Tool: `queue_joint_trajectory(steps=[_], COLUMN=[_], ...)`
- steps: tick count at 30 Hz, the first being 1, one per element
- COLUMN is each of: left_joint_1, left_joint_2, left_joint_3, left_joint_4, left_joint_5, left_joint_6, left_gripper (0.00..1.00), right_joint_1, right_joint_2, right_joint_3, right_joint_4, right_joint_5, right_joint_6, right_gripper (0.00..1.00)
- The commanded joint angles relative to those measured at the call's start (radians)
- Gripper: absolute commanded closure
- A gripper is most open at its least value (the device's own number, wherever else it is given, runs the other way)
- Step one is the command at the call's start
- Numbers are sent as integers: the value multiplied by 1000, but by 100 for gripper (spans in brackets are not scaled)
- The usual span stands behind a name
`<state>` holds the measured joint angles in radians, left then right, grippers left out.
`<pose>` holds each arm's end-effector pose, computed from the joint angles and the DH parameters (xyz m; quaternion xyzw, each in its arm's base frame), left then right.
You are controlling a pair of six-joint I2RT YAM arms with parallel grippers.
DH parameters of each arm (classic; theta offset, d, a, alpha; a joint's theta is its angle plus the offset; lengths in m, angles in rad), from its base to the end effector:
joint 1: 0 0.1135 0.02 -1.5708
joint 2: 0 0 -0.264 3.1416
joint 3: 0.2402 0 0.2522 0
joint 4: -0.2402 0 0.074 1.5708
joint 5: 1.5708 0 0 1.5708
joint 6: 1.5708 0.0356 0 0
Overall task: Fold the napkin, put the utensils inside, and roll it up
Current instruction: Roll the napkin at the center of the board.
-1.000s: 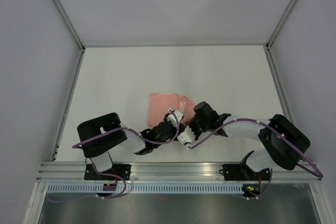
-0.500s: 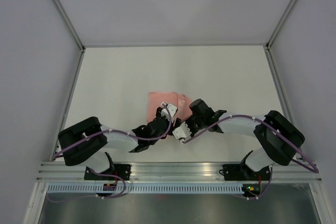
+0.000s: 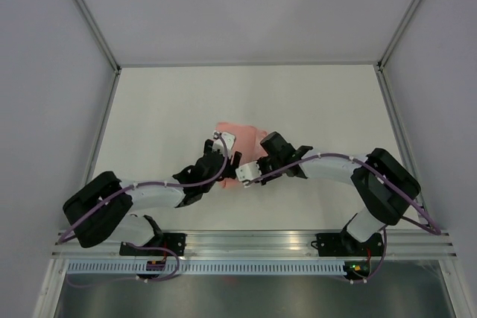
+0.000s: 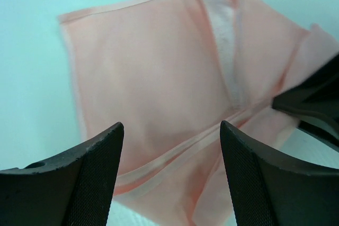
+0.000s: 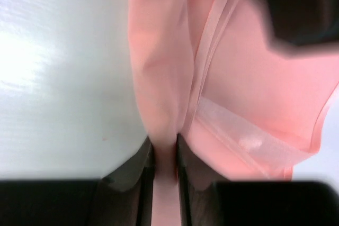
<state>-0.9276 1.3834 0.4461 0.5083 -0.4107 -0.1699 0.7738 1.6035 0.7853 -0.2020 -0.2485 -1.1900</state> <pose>0.1680 -0.2004 0.1666 0.2023 0.8061 -0.1296 0.5409 0.2061 0.2136 0.1471 -0.8128 0.5024 0.0610 0.2886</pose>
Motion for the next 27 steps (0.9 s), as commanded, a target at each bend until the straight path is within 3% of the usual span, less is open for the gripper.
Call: queue_joint_trajectory(steps=[1,9,13,21,27], left_joint_1=[64,144,190,194,104], left_joint_2=[-90,-92,-164,-340,-357], left_joint_3=[68,177,194,123,115], left_joint_4=[35,-73,-41,85,95], left_joint_5=[36,-80,-53,73,142], left_joint_6=[4,61,104,167,361], left_gripper=[23,21,20,25,27], right_joint_1=[-70,-99,-102,-179,-226], right_joint_2=[111,177,278,608,740], right_joint_3=[-23,71,189,618,775], right_joint_4=[-295,-456,-592,-973,-1108], right_joint_5=[187,137,72,-152,-205], right_joint_6=[188,361,418,298,236], right_gripper=[98,98,97,97,97])
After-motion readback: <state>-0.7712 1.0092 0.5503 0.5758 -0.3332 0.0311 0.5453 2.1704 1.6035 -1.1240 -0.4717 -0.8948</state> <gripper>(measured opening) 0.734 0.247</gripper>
